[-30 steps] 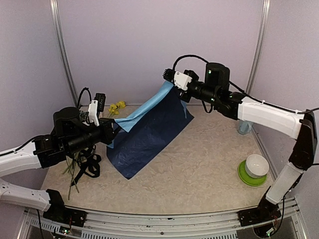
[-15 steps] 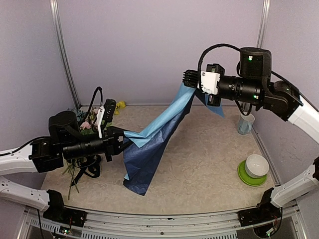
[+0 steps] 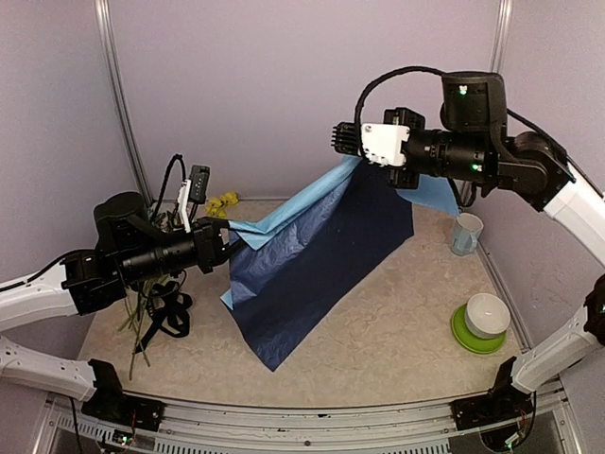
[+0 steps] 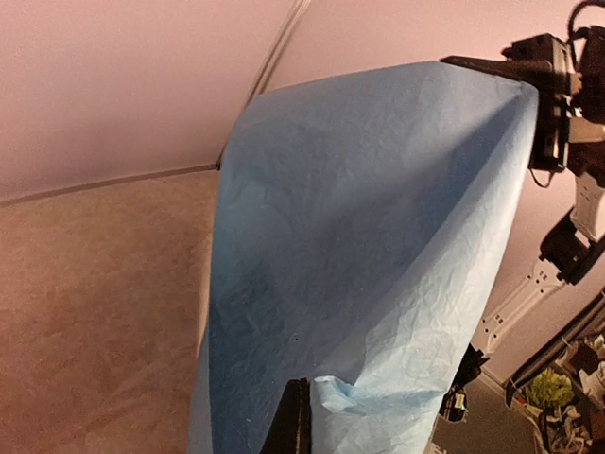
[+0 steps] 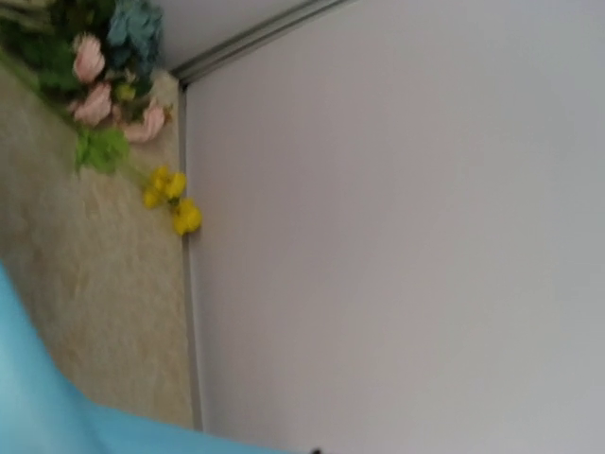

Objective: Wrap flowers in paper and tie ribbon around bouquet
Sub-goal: Unfold the folded wrapping paper at the center of the board.

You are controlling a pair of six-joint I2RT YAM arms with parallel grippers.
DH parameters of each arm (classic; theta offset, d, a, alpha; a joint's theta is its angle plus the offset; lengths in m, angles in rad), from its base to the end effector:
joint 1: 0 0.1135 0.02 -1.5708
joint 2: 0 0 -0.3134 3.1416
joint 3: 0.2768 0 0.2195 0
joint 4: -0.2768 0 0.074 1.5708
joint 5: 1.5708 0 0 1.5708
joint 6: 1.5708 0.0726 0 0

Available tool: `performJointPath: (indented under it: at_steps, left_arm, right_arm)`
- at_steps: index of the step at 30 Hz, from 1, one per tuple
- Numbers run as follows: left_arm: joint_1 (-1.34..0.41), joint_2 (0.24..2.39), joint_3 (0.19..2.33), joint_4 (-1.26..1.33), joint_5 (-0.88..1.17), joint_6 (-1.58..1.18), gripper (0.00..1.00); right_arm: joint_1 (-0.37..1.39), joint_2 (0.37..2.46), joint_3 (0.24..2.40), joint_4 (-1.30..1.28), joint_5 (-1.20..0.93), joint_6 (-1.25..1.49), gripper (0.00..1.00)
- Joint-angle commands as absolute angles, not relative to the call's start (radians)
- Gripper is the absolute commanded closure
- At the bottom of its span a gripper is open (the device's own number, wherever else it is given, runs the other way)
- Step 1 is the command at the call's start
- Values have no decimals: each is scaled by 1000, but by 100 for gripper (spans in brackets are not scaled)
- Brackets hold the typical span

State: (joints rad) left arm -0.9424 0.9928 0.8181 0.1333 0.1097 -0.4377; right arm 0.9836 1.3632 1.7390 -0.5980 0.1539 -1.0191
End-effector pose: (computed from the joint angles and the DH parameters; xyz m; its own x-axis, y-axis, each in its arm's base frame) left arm 0.1189 -0.1771 0.3923 -0.3901 -0.1798 -0.9030 0.7762 0.4633 -0.4276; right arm 0.1599 0.2202 0.5213 0.5661 -0.6684 -0.4825 -0.4917 0.1960 -0.8484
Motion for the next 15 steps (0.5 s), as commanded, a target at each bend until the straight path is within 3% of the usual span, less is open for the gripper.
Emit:
performJointPath:
  at_steps: [1, 9, 15]
  left_arm:
    - [-819, 1031, 781, 133, 167, -627, 100]
    - [-629, 1121, 648, 227, 283, -781, 100]
    - [-522, 1235, 584, 322, 338, -858, 100]
  right_arm:
    - [889, 1502, 1795, -644, 121, -1047, 100]
    - [743, 1862, 2062, -826, -35, -1061, 100]
    - [700, 2071, 2141, -605, -92, -1075, 99]
